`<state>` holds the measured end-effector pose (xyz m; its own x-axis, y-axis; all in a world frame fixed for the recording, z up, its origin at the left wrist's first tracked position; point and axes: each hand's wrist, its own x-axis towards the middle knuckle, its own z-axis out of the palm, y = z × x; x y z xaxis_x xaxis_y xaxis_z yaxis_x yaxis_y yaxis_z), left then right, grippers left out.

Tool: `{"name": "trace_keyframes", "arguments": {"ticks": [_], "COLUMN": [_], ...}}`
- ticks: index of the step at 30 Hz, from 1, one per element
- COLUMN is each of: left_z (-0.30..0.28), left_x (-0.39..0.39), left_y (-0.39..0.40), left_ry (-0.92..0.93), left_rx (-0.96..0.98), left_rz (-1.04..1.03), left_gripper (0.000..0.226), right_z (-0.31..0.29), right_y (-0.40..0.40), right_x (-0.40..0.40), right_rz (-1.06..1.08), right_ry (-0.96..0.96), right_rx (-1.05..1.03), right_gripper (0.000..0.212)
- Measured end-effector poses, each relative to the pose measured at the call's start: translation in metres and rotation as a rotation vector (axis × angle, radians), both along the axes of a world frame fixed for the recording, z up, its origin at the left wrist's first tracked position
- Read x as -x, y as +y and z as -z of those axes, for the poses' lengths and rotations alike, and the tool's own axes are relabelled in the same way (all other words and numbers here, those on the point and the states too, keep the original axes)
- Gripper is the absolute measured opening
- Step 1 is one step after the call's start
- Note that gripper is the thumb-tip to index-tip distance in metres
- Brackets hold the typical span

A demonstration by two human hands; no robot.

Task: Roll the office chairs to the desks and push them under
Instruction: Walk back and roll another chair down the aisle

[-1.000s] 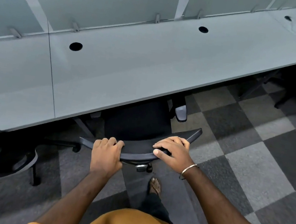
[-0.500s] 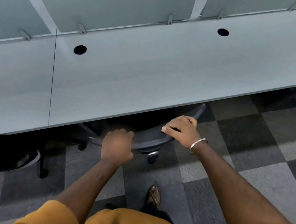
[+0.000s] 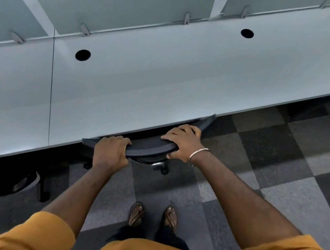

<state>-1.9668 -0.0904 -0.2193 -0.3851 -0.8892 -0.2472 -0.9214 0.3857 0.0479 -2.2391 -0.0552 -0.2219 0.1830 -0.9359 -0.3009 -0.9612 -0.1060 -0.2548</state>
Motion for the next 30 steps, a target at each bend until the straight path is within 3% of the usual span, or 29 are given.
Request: {"name": "trace_keyframes", "arguments": {"ticks": [16,30], "left_z": [0.014,0.012], "left_x": [-0.030,-0.080], "left_y": [0.075,0.042], "left_ry": [0.047,0.050], "left_rx": [-0.045,-0.012], "left_rz": [0.107,0.227], "left_gripper": [0.051,0.054], "right_z": [-0.012,-0.005], "right_y": [0.037,0.026], "right_x": [-0.022,-0.073], "right_rz": [0.011,-0.020], "right_ry": [0.137,0.202], "right_rx": [-0.093,-0.028], "right_gripper": [0.072,0.060]}}
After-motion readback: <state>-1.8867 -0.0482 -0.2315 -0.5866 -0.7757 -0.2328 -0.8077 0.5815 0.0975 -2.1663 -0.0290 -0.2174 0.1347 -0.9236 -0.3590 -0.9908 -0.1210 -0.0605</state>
